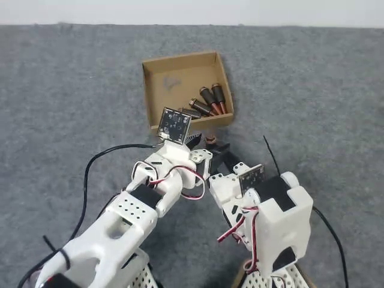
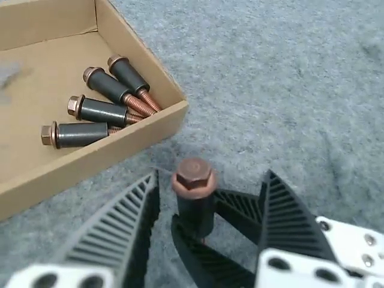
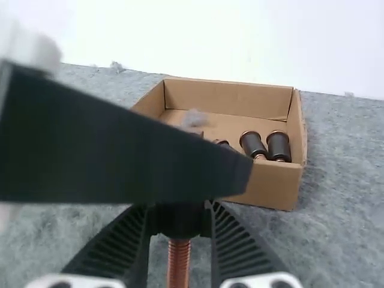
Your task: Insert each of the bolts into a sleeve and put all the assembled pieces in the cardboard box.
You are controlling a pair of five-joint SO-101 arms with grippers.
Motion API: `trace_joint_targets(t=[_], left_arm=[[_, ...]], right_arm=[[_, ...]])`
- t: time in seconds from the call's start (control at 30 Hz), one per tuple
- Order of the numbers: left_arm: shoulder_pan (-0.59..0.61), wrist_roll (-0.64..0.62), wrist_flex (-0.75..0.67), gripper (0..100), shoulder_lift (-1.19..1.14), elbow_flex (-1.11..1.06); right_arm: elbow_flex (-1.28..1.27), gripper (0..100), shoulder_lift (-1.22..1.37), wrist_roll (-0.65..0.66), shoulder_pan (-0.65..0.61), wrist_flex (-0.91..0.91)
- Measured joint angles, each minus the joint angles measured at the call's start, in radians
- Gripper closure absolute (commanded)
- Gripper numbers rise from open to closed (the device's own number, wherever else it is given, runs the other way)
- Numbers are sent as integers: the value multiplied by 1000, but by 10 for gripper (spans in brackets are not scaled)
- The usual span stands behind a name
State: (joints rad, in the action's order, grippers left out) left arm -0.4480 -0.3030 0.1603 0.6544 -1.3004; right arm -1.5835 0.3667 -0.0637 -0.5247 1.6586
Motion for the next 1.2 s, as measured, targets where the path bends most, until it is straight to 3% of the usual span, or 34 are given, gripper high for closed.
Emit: trace_joint_targets(t=[0.1, 0.57, 0.87, 1.2], left_arm=[[38, 5, 17, 745, 71, 0], [348, -2, 338, 749, 603, 0], [577, -3, 436, 985, 715, 0], [632, 28, 683, 987, 1039, 0]], right_arm=[[0, 992, 0, 0, 0, 0], [0, 992, 0, 0, 20, 0], [0, 992, 0, 0, 18, 0], [0, 992, 0, 0, 18, 0]])
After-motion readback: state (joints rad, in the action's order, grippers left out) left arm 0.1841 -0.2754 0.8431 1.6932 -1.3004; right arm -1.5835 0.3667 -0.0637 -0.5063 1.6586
